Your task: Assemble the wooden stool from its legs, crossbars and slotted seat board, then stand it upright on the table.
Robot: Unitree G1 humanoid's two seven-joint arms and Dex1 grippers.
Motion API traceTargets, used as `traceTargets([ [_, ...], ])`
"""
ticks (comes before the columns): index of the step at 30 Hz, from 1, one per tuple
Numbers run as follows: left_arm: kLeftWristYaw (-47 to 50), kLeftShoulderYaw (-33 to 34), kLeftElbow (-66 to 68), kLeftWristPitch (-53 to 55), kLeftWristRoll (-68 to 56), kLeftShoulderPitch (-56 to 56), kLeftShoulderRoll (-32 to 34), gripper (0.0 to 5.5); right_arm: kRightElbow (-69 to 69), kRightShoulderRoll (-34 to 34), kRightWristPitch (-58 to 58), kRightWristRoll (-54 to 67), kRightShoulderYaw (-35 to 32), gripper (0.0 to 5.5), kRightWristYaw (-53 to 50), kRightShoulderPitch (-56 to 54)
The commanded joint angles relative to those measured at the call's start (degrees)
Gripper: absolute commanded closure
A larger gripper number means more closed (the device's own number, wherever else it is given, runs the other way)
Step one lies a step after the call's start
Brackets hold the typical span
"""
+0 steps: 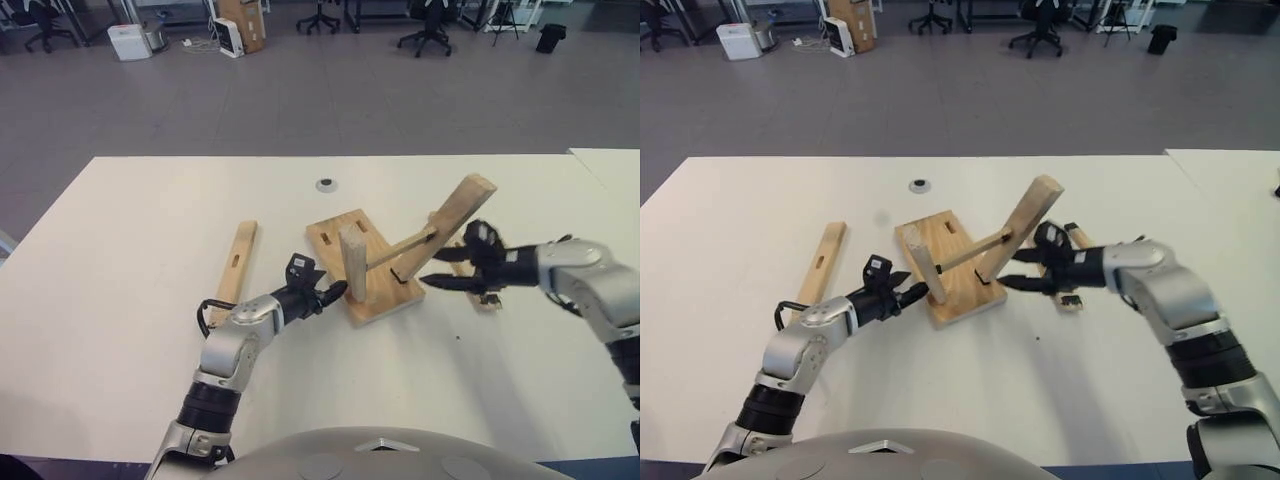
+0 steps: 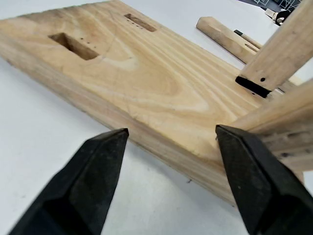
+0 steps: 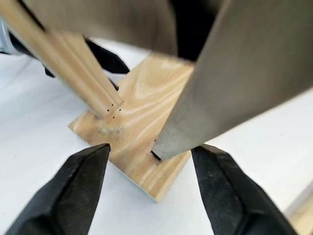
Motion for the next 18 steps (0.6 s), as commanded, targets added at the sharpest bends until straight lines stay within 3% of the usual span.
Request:
traceTargets([
  [1,0.2,-0.9,-0.7,0.3,-0.1,-0.9,-0.9,2.19,-2.2,-4.1,3.2,5.2,-7.4,2.45,4.0,-5.3],
  [7,0.1,-0.6,-0.5,0.5,0.0,-1.4,-1.2,2.19,-3.6,-9.2,4.5,3.5,-15.5,2.45,-0.4,-8.8],
  [10,0.0,-0.4,0.0,0.5,0.0,-2.0,-1.1,2.19,-5.9,-1.0,-3.4,-2.7,-15.6,2.45,-14.1,-15.2],
  [15,-0.3,-0.2,0.2,0.8,0.1,-2.5,-1.0,2.19,-13.7,8.4,-30.6,-33.3,1.9,2.45,-31.6,-7.1],
  [18,-0.2,-0.2,0.2,0.7,0.1,-2.4,-1.2,2.19,-9.2,10.1,-38.2,-54.9,16.3,2.45,-40.2,4.1],
])
